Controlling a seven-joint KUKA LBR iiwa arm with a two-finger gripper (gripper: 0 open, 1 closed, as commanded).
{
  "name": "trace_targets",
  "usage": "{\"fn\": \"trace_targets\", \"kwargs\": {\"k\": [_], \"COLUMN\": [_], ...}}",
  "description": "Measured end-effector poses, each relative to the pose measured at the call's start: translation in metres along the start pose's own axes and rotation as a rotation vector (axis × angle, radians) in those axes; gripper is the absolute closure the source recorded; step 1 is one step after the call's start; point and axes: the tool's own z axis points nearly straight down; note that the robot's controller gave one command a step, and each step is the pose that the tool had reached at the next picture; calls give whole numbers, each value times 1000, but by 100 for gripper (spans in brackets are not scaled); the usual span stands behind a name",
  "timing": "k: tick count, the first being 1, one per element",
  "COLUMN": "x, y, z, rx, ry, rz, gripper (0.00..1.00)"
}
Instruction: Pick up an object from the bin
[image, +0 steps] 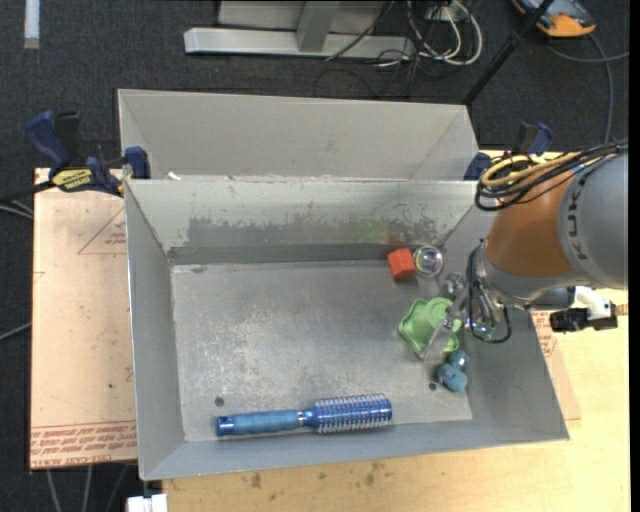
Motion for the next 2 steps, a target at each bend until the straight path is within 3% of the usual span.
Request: {"fn": "trace_targets", "kwargs": {"k": [1, 2], "x": [-1, -3], "y": [1, 2], "z": [-3, -85], "rx": [-1, -1], "ry": [-1, -7], "rz": [-1, -4], "gripper": [100, 100]}}
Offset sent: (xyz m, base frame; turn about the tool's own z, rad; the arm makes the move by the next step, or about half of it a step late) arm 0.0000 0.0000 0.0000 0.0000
